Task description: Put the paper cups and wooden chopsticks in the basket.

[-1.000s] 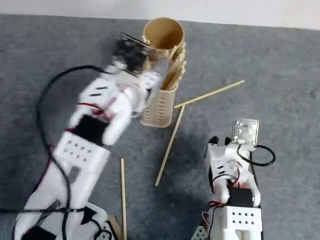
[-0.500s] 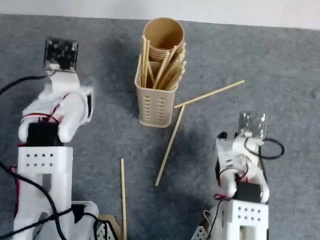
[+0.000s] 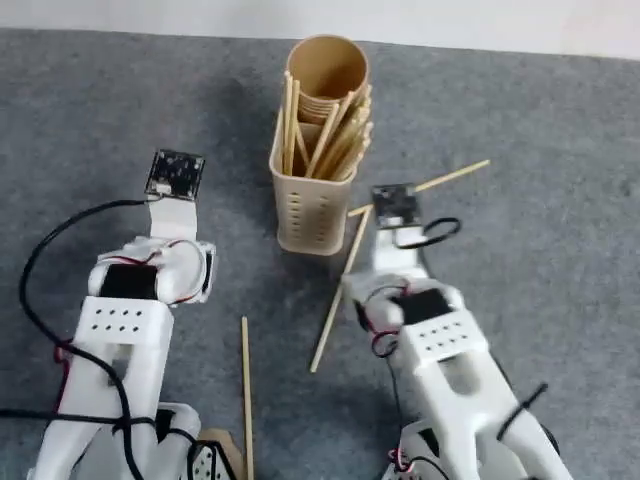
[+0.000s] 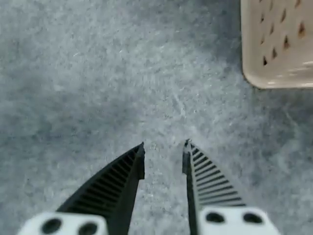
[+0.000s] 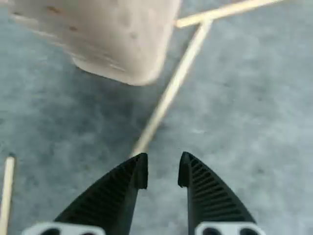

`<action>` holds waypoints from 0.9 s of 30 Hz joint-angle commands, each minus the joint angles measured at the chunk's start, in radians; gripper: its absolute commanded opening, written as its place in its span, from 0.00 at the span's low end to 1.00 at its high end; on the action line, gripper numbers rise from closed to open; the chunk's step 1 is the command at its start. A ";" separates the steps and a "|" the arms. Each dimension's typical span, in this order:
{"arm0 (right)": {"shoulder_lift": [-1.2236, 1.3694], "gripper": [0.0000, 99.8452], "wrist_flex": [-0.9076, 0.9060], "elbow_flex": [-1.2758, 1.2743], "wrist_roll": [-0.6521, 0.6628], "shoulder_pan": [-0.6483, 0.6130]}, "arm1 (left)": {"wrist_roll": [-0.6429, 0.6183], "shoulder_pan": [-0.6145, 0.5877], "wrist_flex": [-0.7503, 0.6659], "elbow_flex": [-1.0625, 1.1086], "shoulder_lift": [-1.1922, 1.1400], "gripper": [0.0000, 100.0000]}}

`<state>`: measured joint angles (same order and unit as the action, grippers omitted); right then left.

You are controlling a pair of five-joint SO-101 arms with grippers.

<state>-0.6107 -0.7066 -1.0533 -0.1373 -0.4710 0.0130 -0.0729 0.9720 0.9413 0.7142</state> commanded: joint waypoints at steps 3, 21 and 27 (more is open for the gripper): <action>0.087 0.11 0.099 0.016 -0.130 -0.082 | -0.008 0.016 -0.017 0.004 0.022 0.14; 0.453 0.05 0.225 0.018 -0.347 -0.085 | -0.009 -0.031 -0.017 0.005 0.028 0.14; 0.346 0.00 0.176 0.018 -0.345 -0.027 | -0.011 -0.031 -0.017 0.005 0.028 0.14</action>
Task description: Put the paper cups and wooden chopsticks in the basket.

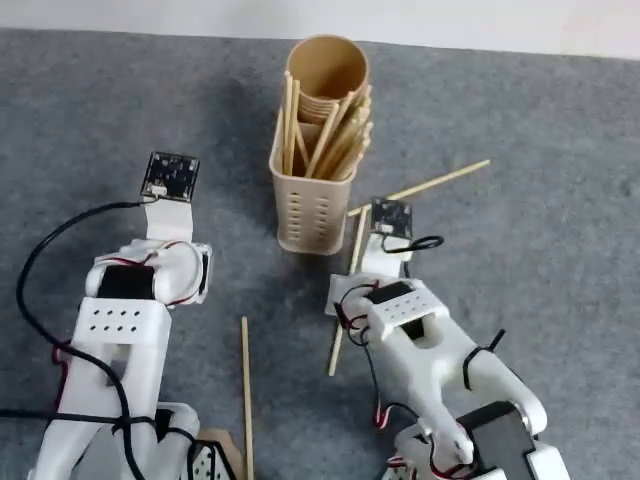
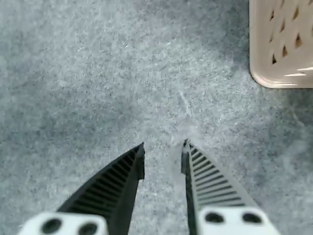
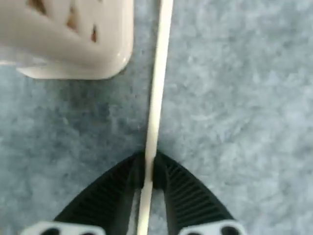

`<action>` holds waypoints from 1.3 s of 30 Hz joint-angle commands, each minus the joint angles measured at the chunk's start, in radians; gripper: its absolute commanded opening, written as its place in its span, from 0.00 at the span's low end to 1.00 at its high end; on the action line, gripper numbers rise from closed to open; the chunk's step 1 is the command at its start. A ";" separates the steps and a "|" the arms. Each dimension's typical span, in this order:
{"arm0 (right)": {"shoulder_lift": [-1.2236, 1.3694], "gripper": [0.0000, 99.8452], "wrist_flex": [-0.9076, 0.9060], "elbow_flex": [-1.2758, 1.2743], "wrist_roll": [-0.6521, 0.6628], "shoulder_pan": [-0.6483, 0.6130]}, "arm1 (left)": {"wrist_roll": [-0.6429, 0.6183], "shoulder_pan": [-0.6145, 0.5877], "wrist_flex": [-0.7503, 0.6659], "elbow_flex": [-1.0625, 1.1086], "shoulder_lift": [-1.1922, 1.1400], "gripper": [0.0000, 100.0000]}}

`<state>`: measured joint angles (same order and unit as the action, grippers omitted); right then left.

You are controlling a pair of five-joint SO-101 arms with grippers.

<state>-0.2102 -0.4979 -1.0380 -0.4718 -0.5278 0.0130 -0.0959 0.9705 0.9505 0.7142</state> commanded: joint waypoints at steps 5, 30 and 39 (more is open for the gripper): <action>-0.231 0.00 -0.134 0.007 0.017 0.153 | -0.011 -0.008 -0.015 -0.004 0.028 0.14; -0.418 0.01 0.386 0.453 0.247 0.007 | -0.008 -0.008 -0.058 0.042 0.025 0.14; -0.302 0.01 0.564 0.450 0.503 0.001 | -0.008 -0.007 -0.149 0.088 0.024 0.14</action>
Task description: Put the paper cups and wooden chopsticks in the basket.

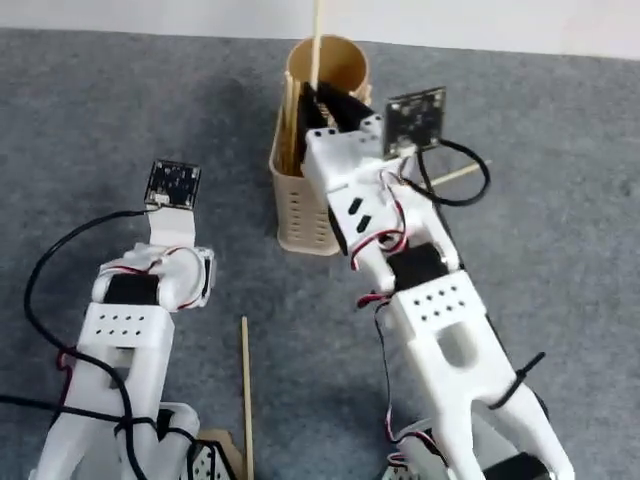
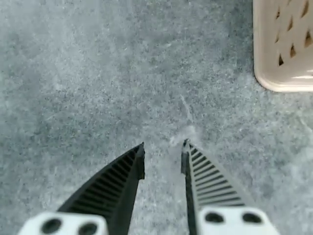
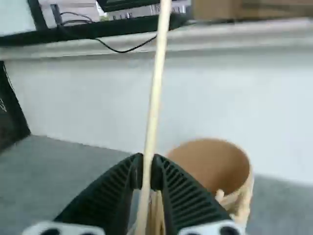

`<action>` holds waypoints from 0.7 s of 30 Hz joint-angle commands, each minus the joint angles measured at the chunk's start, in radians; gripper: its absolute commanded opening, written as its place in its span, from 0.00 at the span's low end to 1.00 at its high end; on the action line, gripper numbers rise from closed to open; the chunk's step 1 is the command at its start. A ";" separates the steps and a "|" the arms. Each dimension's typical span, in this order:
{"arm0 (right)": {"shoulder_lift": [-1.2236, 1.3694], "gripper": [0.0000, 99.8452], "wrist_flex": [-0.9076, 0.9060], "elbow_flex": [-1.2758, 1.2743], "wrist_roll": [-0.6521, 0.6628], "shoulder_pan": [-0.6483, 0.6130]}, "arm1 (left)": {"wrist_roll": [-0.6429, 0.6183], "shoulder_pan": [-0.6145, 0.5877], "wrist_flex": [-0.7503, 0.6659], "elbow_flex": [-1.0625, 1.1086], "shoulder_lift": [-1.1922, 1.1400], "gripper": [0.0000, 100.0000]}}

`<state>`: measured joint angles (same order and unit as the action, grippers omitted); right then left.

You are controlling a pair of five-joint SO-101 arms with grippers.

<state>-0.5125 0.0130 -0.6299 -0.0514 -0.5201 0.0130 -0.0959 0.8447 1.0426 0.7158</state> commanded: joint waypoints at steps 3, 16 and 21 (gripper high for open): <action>0.001 0.01 0.067 0.045 0.127 -0.004 | -0.008 -0.004 -0.023 -0.004 0.022 0.14; 0.008 0.00 0.355 -0.047 0.075 -0.002 | -0.008 -0.002 -0.023 -0.002 0.021 0.14; 0.010 0.01 0.430 -0.148 -0.023 0.019 | -0.008 -0.002 -0.020 0.001 0.021 0.14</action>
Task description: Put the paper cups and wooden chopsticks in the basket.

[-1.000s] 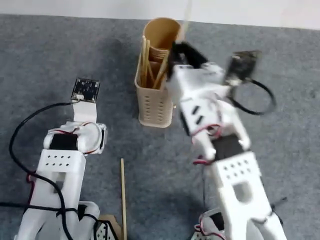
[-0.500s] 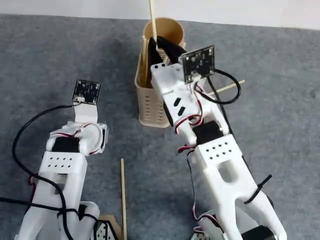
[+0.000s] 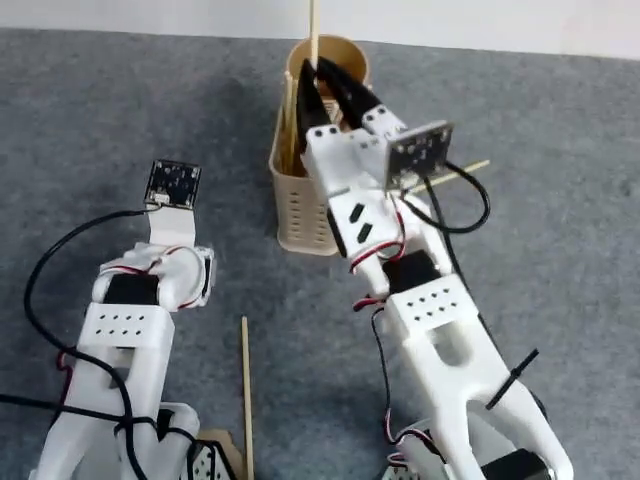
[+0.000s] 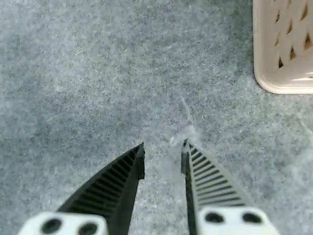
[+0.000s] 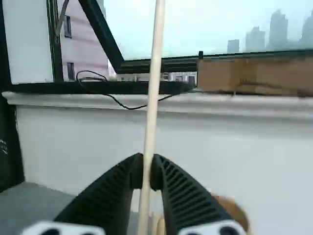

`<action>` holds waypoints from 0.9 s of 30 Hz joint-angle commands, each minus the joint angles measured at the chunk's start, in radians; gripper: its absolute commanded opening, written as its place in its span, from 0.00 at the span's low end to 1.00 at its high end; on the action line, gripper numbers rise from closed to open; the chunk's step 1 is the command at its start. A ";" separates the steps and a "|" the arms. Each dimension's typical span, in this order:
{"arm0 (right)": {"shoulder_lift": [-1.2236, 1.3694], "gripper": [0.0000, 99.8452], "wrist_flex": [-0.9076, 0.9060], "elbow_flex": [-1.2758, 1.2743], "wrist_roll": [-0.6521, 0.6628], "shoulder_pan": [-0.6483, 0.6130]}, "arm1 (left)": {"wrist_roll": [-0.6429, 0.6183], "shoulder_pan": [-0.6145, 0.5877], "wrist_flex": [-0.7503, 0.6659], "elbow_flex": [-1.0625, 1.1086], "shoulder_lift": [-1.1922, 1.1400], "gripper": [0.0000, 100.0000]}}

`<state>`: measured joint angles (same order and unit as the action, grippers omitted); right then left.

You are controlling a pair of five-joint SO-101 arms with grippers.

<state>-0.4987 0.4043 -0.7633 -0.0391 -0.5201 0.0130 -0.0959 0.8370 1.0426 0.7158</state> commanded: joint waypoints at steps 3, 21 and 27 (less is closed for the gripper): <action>-0.013 0.01 0.035 -0.021 -0.037 0.047 | -0.011 -0.002 -0.017 0.010 0.021 0.14; -0.185 0.14 -0.449 0.292 -0.035 0.153 | -0.011 -0.001 -0.017 0.013 0.021 0.14; -0.050 0.14 -1.030 0.579 -0.146 0.478 | -0.011 -0.001 -0.017 0.013 0.021 0.14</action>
<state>-0.6214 -0.3506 -0.3122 -0.0974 -0.1811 0.0130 -0.0959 0.8370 1.0579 0.7158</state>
